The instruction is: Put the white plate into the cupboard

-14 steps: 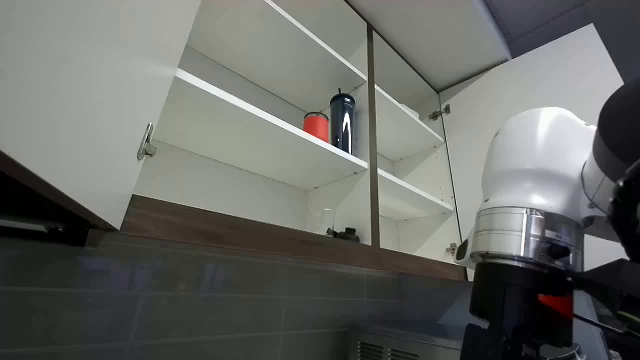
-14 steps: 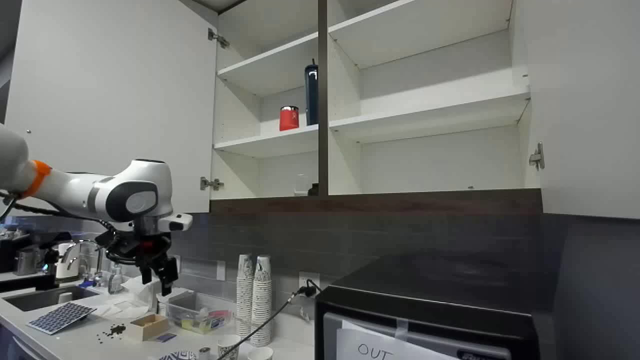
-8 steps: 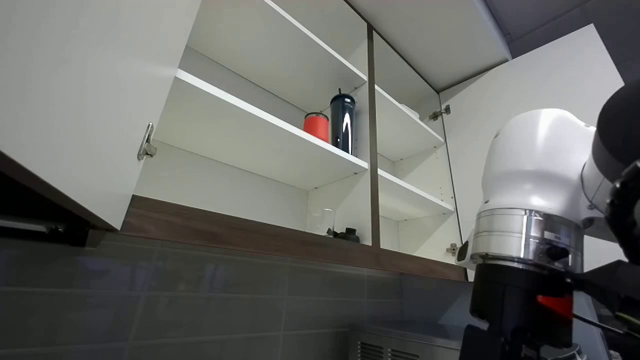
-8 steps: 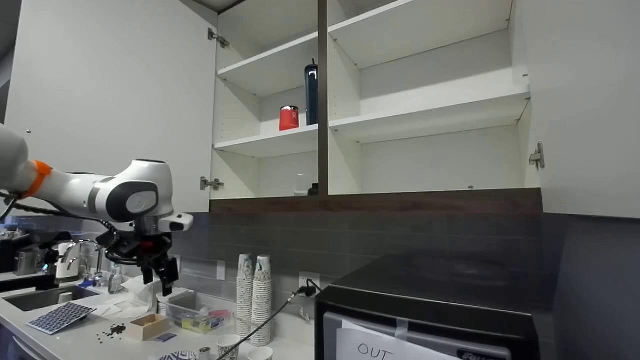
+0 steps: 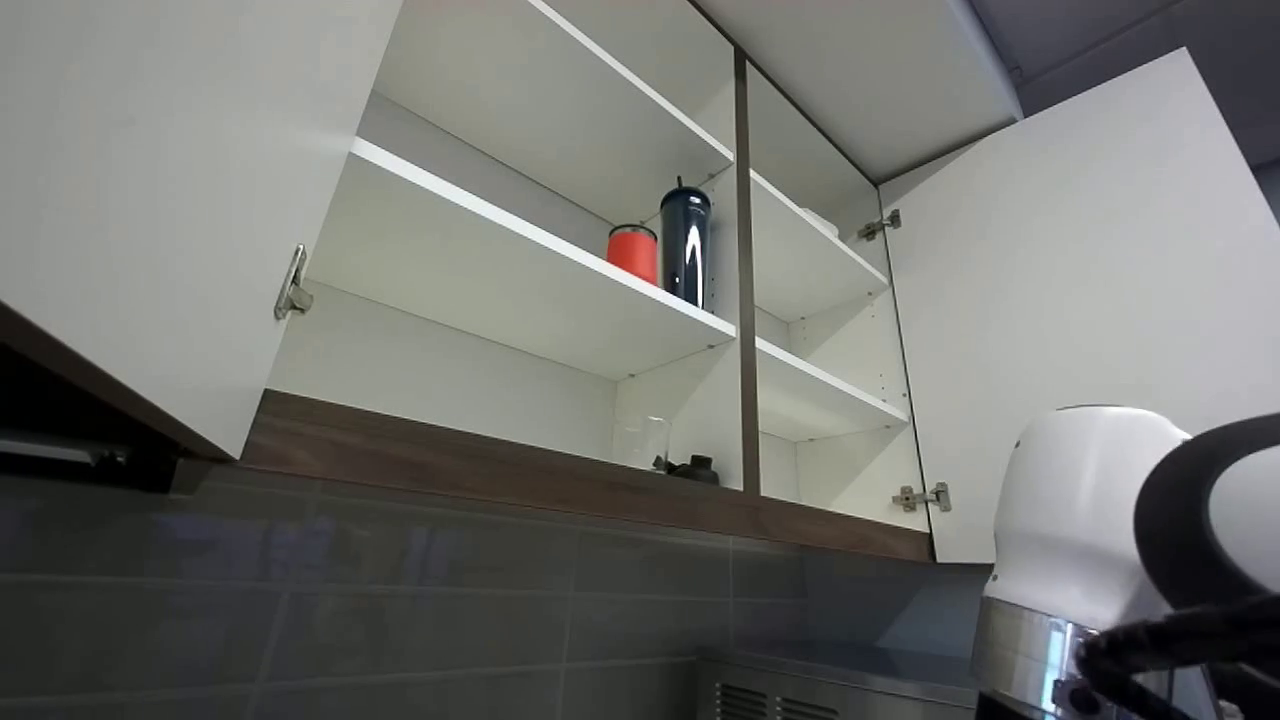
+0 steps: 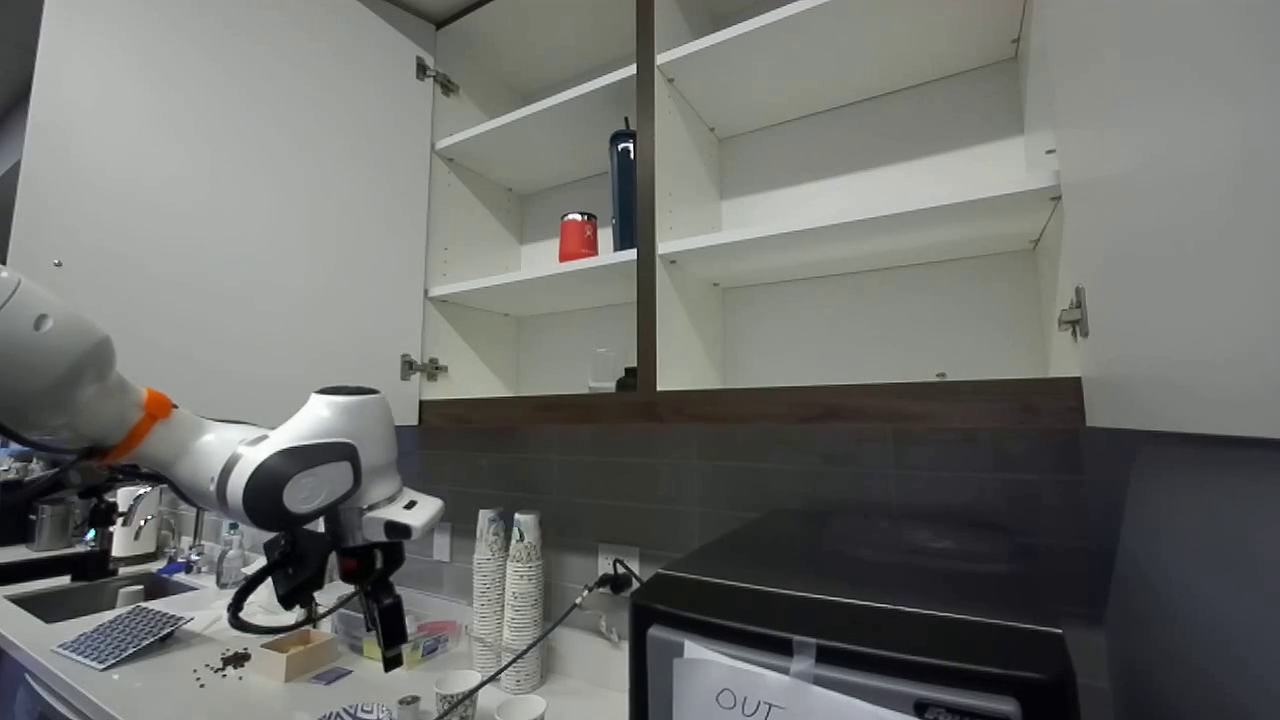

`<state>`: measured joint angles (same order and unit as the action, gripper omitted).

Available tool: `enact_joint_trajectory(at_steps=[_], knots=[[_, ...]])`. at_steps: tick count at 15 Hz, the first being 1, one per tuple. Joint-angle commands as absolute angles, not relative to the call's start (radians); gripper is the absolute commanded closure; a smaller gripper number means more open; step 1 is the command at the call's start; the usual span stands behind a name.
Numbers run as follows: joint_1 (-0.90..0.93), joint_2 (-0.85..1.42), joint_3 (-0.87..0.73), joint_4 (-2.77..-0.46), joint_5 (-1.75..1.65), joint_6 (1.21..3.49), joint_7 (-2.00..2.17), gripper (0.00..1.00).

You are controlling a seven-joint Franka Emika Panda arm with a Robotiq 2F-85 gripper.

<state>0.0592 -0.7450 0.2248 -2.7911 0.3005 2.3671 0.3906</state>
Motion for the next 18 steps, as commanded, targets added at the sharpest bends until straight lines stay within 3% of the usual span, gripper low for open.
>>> enact_joint_trajectory(at_steps=[1, 5, 12, 18], knots=[[-0.006, -0.644, 0.184, -2.791, 0.304, 2.484, 0.447, 0.0], [-0.107, -0.55, 0.143, -2.781, 0.247, 2.577, 0.461, 0.0], [-0.095, -0.551, 0.123, -2.771, 0.249, 2.556, 0.441, 0.0], [-0.322, -0.323, 0.168, -2.721, -0.023, 2.524, 0.654, 0.0]])
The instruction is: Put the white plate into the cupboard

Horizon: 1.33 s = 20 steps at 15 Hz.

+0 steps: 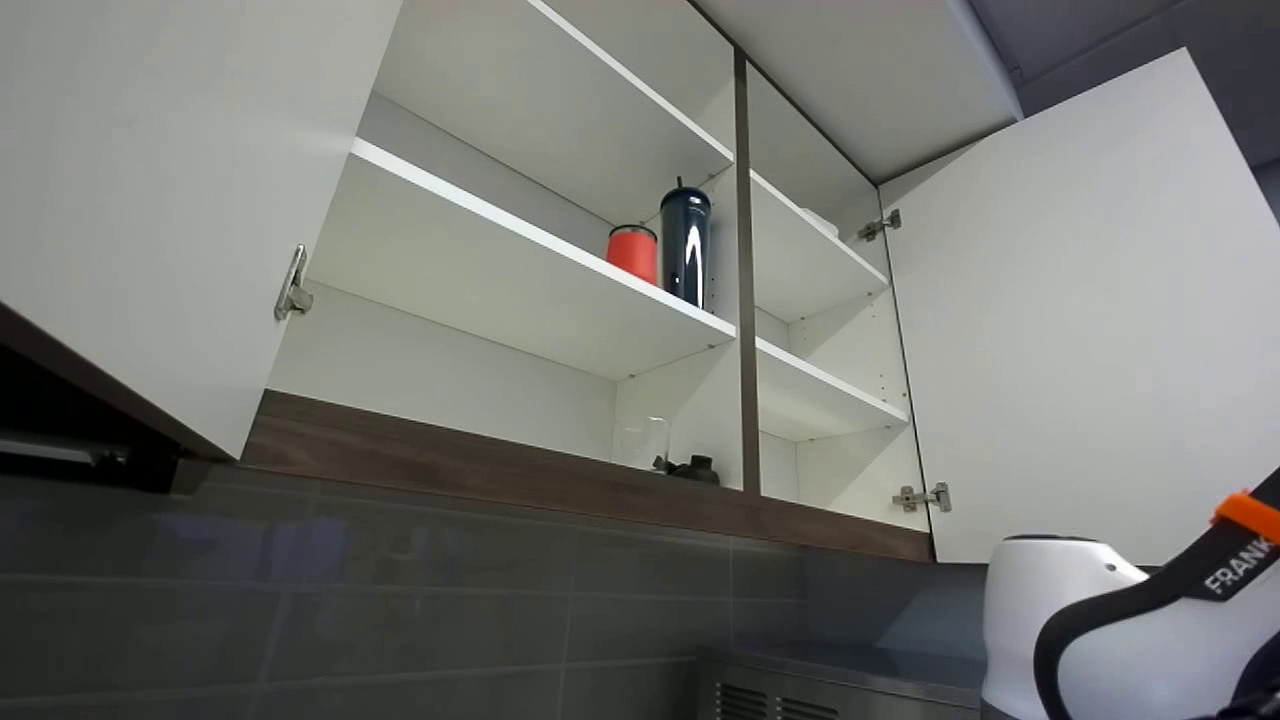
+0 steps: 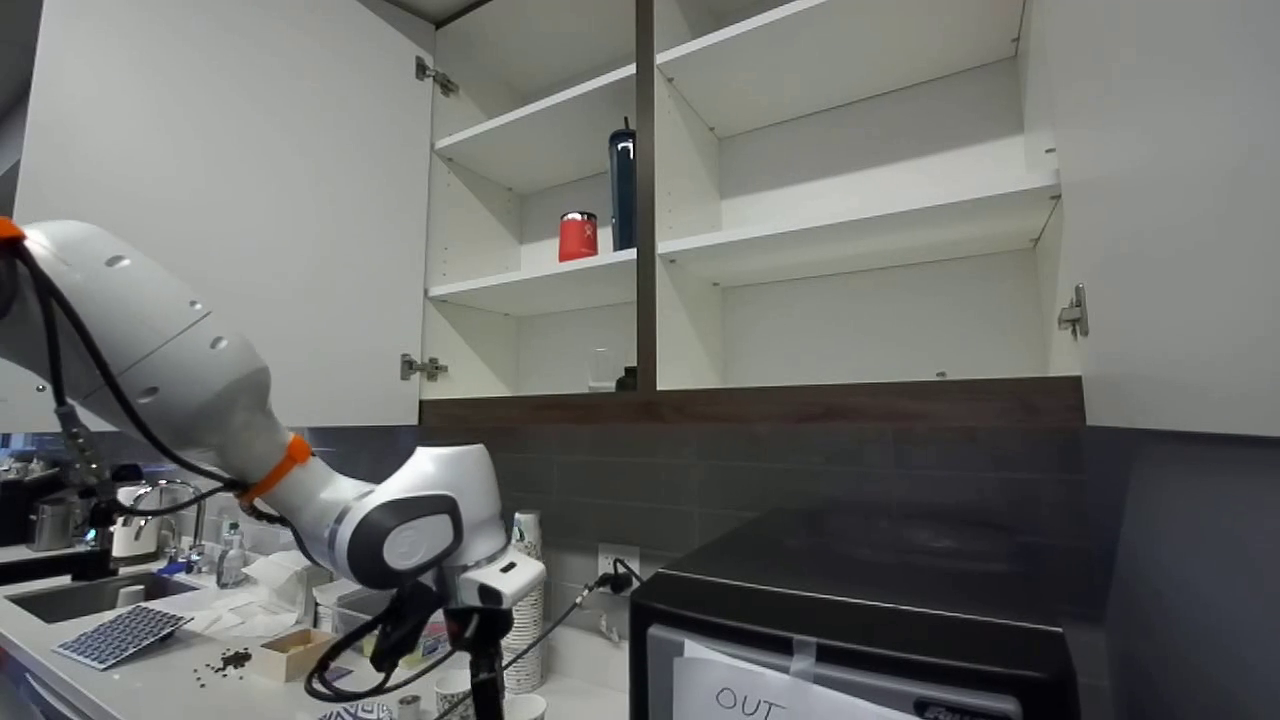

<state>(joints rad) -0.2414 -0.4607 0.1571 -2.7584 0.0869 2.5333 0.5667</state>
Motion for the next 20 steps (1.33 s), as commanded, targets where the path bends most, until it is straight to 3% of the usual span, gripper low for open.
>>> enact_joint_trajectory(at_steps=[1, 9, 15, 20], knots=[[-0.335, -0.282, 0.153, -2.71, -0.054, 2.502, 0.665, 0.0], [-0.216, -0.027, -0.065, -2.621, 0.149, 2.318, 0.296, 0.0], [-0.192, 0.032, -0.114, -2.583, 0.334, 2.21, 0.115, 0.0], [-0.199, 0.064, -0.134, -2.606, 0.477, 2.277, 0.009, 0.0]])
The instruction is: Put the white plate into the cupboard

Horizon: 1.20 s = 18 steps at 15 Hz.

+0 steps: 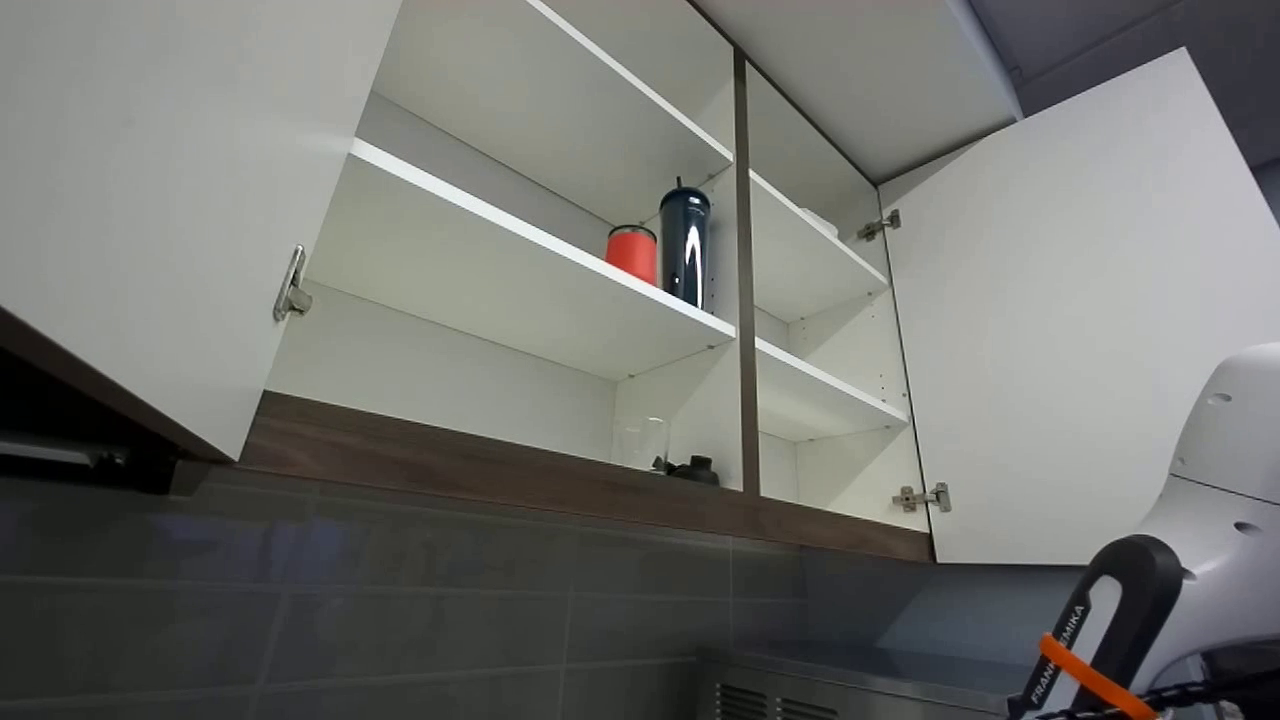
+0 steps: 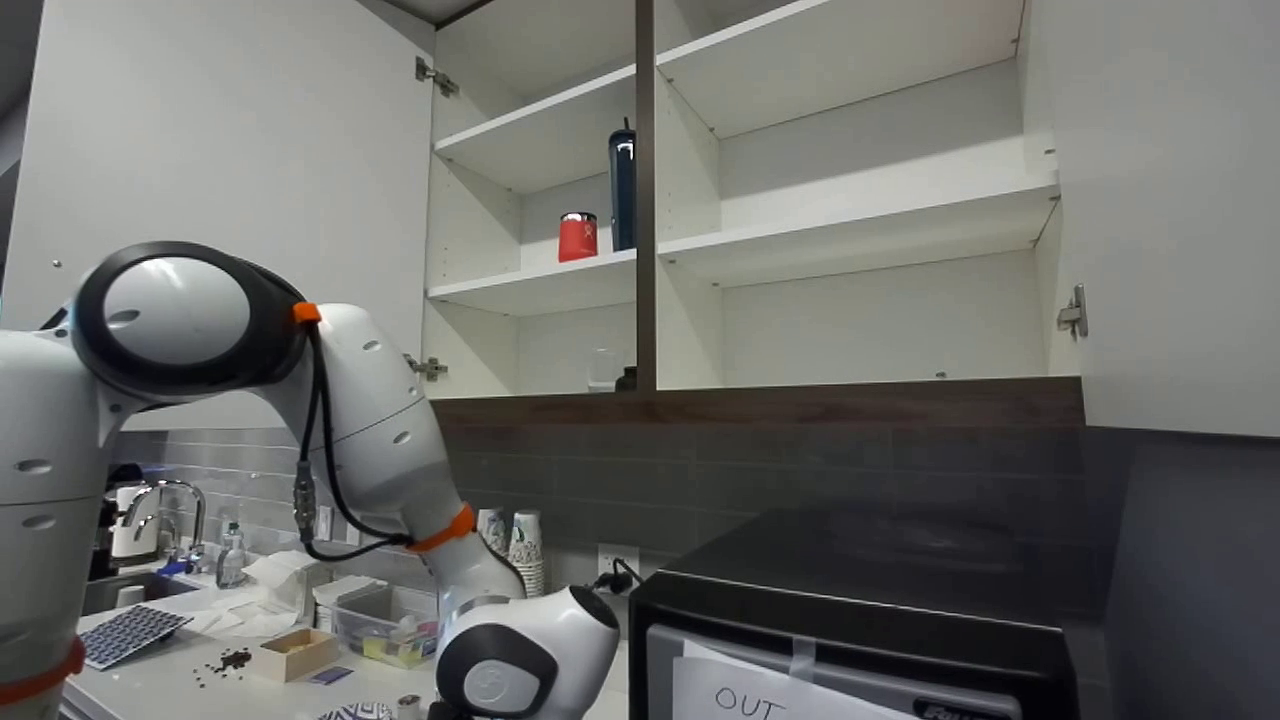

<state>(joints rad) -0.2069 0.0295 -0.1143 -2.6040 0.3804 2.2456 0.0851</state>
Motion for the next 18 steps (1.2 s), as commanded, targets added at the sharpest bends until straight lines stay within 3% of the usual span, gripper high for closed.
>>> enact_joint_trajectory(at_steps=[1, 7, 18], knots=[[-0.2, 0.071, -0.137, -2.611, 0.51, 2.295, -0.009, 0.0], [-0.195, 0.098, -0.13, -2.646, 0.695, 2.477, -0.091, 0.0], [-0.209, 0.225, -0.137, -2.574, 0.724, 2.482, 0.005, 0.0]])
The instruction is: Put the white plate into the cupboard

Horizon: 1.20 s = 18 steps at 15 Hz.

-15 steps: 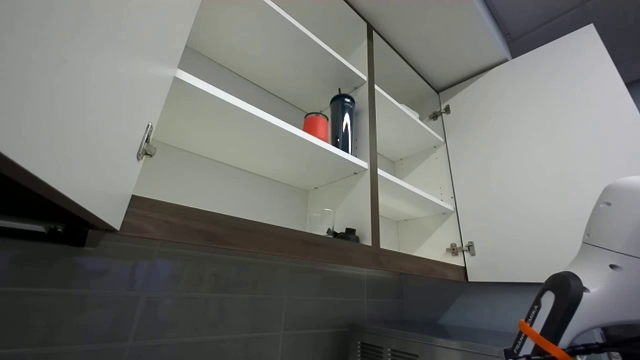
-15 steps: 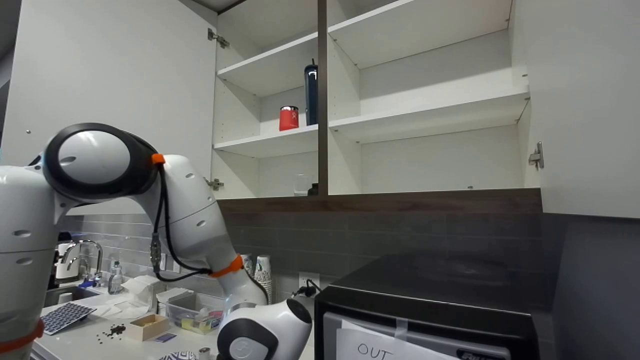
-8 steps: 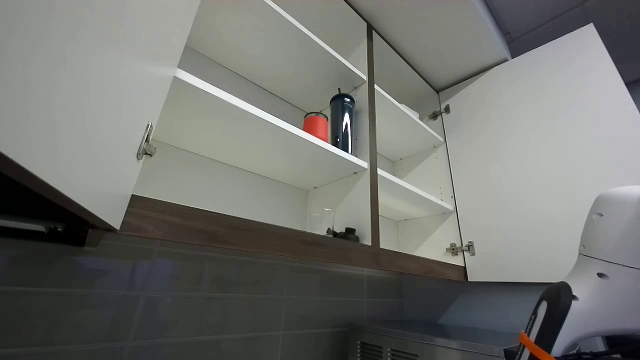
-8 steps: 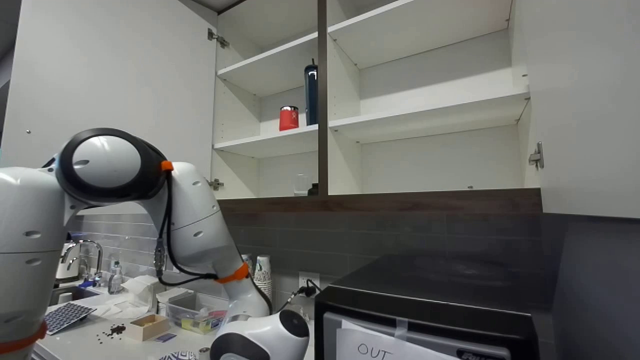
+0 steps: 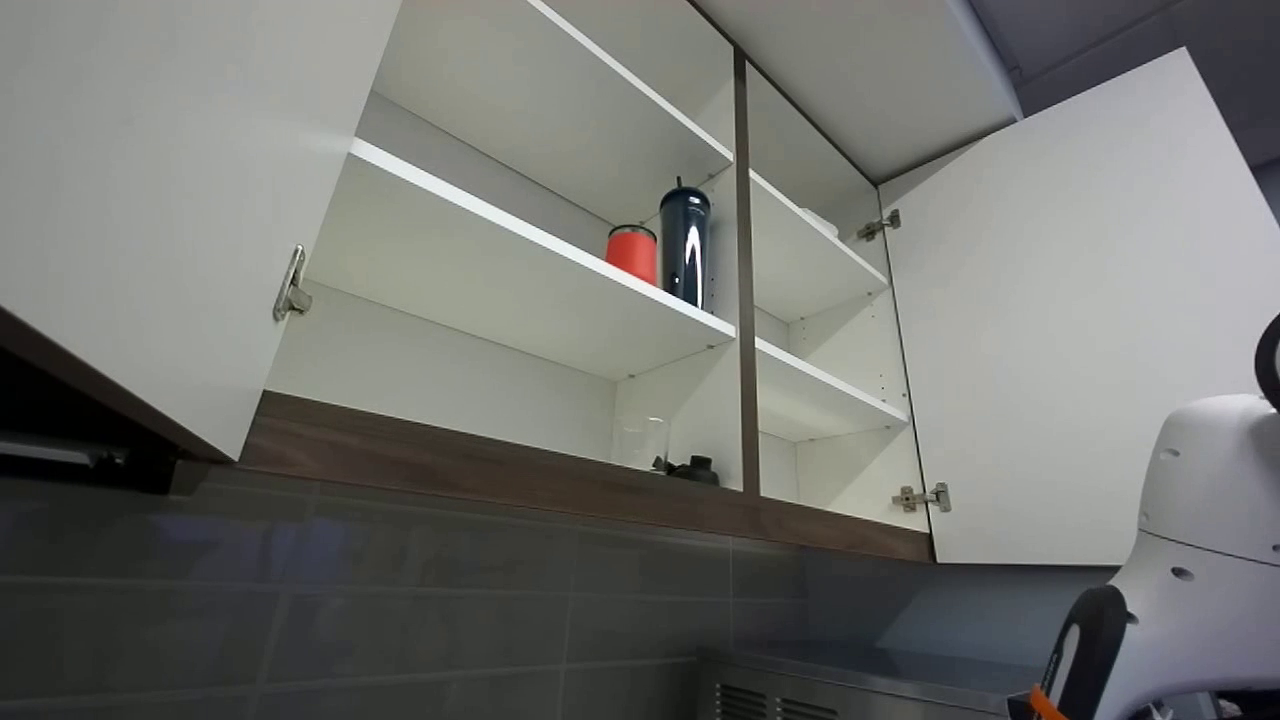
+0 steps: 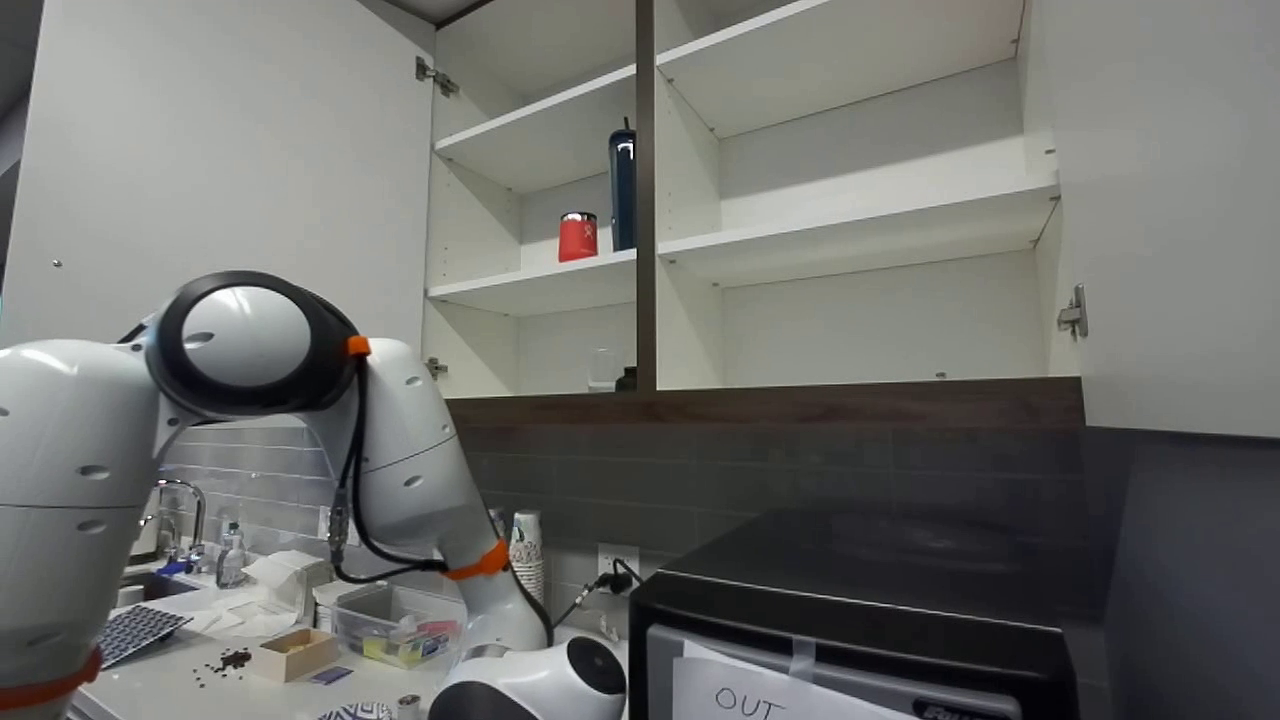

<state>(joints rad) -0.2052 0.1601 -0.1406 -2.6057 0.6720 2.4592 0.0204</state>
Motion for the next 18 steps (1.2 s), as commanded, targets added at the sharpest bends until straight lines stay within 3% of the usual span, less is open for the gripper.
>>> enact_joint_trajectory(at_steps=[1, 11, 13, 16, 17, 18], knots=[[-0.213, 0.235, -0.133, -2.57, 0.743, 2.49, -0.013, 0.0], [-0.225, 0.272, -0.107, -2.56, 0.967, 2.564, -0.204, 0.01], [-0.221, 0.281, -0.108, -2.554, 0.999, 2.565, -0.23, 0.26], [-0.217, 0.293, -0.111, -2.546, 1.025, 2.566, -0.25, 0.48], [-0.216, 0.296, -0.112, -2.545, 1.03, 2.566, -0.256, 0.5], [-0.215, 0.295, -0.113, -2.547, 1.032, 2.568, -0.257, 0.15]])
